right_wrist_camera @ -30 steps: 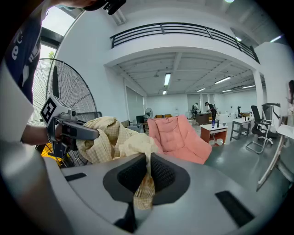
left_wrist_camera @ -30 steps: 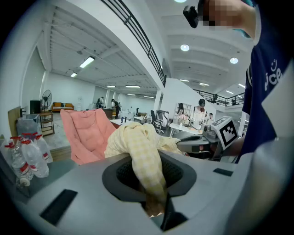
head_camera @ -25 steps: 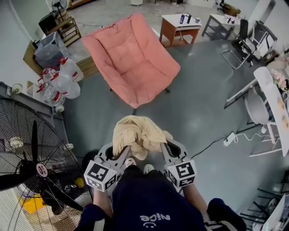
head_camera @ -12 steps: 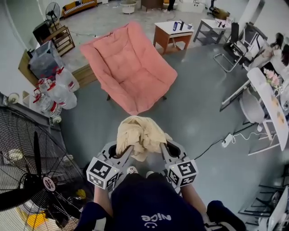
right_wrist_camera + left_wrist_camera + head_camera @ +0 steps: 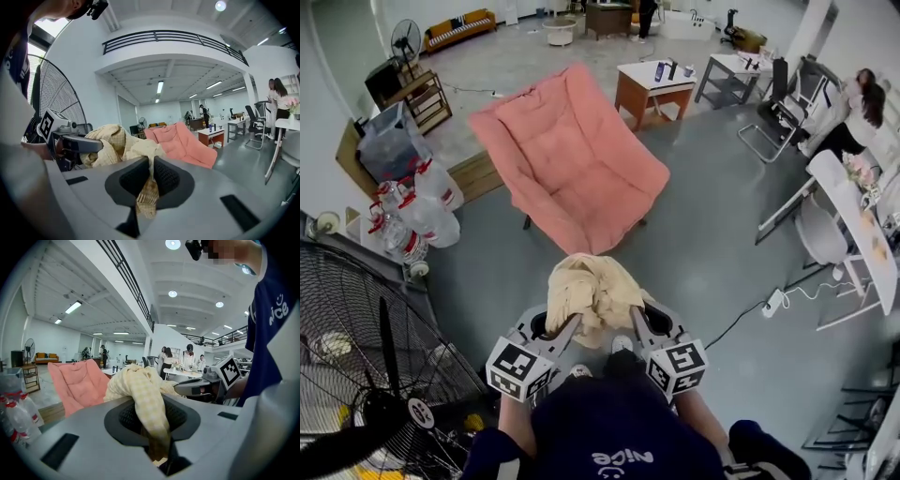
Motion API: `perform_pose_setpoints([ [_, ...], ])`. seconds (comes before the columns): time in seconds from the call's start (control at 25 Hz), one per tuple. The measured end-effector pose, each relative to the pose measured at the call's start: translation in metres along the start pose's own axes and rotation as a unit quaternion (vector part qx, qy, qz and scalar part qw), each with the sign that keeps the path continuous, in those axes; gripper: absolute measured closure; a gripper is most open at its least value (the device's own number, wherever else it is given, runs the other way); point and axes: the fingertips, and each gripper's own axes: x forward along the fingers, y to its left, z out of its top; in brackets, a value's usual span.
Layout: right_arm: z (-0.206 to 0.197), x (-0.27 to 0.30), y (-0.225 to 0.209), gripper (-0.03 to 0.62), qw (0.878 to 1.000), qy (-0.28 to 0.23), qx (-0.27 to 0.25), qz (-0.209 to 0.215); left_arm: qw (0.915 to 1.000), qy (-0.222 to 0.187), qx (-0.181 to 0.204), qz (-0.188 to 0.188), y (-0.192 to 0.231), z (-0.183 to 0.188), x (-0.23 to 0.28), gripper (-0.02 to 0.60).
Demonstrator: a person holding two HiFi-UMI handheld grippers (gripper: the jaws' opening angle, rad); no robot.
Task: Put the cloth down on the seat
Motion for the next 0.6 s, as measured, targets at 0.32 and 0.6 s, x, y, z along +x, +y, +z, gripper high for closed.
perform_pose_setpoints([
  [0.32, -0.006, 0.017, 0.007, 0.536, 0.999, 0.009, -0.020, 0.035, 0.9990, -0.001, -0.027, 0.036, 0.007, -0.014, 0.001, 0.489],
  [0.6, -0.004, 0.028, 0.005, 0.536, 0.998, 0.010, -0.024, 0.056, 0.9979, 0.002, -0.025, 0.059, 0.012, -0.013, -0.005, 0.489],
])
